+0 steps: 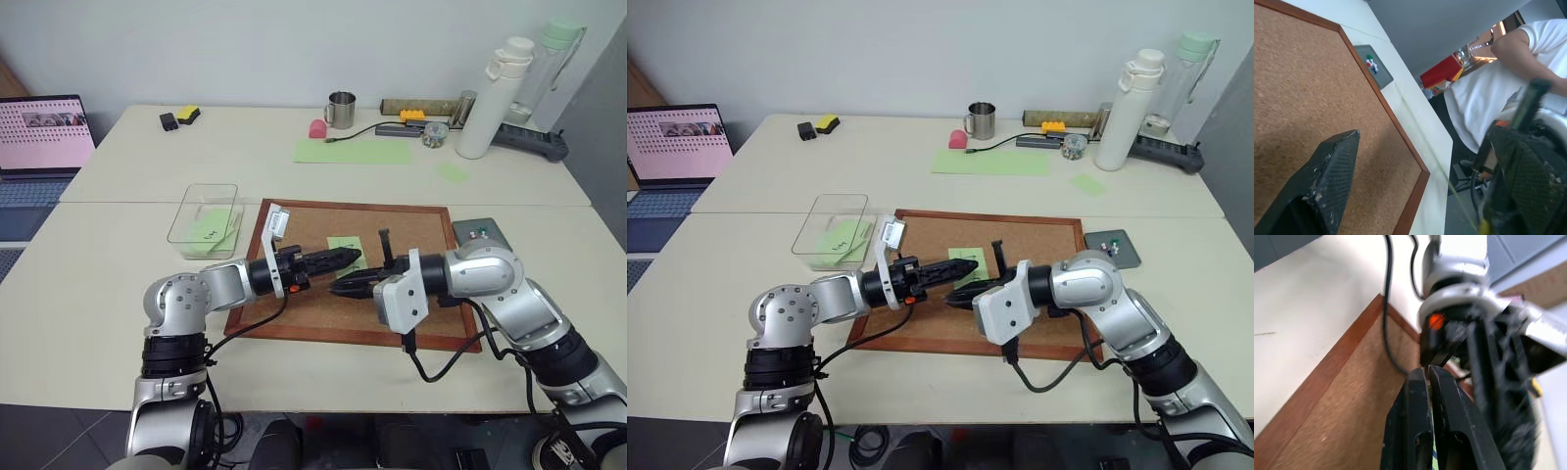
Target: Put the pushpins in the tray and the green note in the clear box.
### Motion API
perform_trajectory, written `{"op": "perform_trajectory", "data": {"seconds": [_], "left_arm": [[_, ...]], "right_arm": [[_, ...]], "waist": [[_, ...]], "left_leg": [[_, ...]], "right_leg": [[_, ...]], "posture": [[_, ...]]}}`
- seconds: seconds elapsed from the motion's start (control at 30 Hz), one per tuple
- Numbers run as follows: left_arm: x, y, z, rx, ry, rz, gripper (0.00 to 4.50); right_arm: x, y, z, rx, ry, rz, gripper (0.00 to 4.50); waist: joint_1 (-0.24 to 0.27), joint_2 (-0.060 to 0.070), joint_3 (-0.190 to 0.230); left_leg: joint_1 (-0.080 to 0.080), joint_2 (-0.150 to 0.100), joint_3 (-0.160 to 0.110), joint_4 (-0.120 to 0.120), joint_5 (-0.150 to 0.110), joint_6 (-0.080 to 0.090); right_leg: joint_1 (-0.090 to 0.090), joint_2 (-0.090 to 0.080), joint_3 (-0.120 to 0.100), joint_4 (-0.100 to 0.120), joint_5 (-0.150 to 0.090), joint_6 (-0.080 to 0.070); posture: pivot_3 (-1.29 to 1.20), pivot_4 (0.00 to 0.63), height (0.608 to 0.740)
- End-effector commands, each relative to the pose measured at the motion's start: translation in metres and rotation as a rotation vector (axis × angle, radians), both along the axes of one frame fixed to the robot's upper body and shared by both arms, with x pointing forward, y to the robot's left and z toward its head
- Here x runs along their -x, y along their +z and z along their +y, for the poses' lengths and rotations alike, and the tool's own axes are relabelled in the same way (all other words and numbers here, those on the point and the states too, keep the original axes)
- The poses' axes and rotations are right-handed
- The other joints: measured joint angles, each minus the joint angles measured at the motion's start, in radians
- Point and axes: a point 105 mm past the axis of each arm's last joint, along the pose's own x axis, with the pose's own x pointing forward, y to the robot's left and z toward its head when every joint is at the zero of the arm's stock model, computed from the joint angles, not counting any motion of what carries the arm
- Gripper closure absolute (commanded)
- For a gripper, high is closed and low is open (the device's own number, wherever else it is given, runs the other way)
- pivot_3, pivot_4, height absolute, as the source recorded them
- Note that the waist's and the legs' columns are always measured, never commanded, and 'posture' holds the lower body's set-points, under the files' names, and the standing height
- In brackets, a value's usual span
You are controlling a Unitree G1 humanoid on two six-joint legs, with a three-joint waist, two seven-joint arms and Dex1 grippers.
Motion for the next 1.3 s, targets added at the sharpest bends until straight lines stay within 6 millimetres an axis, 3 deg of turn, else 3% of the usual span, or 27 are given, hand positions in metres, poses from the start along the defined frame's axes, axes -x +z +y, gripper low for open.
{"op": "perform_trajectory", "data": {"seconds": [0.03, 0.77, 0.9, 1.03, 1.2, 1.3], "left_arm": [[-0.004, 0.011, 0.0, 0.031, 0.016, -0.043, 0.37], [-0.004, 0.016, 0.0, 0.058, 0.018, -0.096, 4.38], [-0.012, -0.002, -0.001, -0.027, 0.049, -0.097, 4.48], [-0.022, -0.005, 0.001, -0.067, 0.087, -0.15, 4.48], [-0.036, 0.004, 0.002, -0.086, 0.114, -0.255, 4.48], [-0.035, 0.023, -0.005, -0.071, 0.08, -0.363, 4.48]], "right_arm": [[0.002, 0.008, 0.002, -0.011, 0.022, -0.04, 4.5], [-0.01, 0.018, -0.004, -0.049, -0.055, -0.038, 4.5], [-0.01, 0.034, -0.006, -0.102, -0.089, -0.024, 4.5], [-0.008, 0.049, -0.011, -0.165, -0.132, 0.008, 4.5], [-0.006, 0.07, -0.023, -0.327, -0.246, 0.134, 4.5], [-0.023, 0.074, -0.047, -0.47, -0.439, 0.257, 4.5]], "waist": [[0.001, 0.0, 0.0], [0.001, 0.0, 0.0], [0.001, 0.0, 0.0], [0.001, 0.0, 0.0], [0.003, 0.0, 0.0], [0.004, 0.0, 0.0]], "left_leg": [[0.0, 0.0, 0.0, 0.0, 0.0, 0.0], [0.0, 0.0, 0.0, 0.0, 0.0, 0.0], [0.0, 0.0, 0.0, 0.0, 0.0, 0.0], [0.0, 0.0, 0.0, 0.0, 0.0, 0.0], [-0.001, 0.0, 0.0, 0.0, 0.0, 0.0], [-0.001, -0.001, 0.0, 0.0, 0.0, 0.0]], "right_leg": [[0.0, 0.0, 0.0, 0.0, 0.0, 0.0], [0.0, 0.0, 0.0, 0.0, 0.0, 0.0], [0.0, 0.0, 0.0, 0.0, 0.0, 0.0], [0.0, 0.0, 0.0, 0.0, 0.0, 0.0], [0.0, 0.0, 0.0, 0.0, 0.0, 0.0], [0.0, 0.0, -0.001, 0.0, 0.0, 0.0]], "posture": [[0.0, 0.15, 0.74], [0.0, 0.15, 0.74], [0.0, 0.15, 0.74], [0.0, 0.15, 0.74], [0.0, 0.15, 0.74], [0.0, 0.15, 0.74]]}}
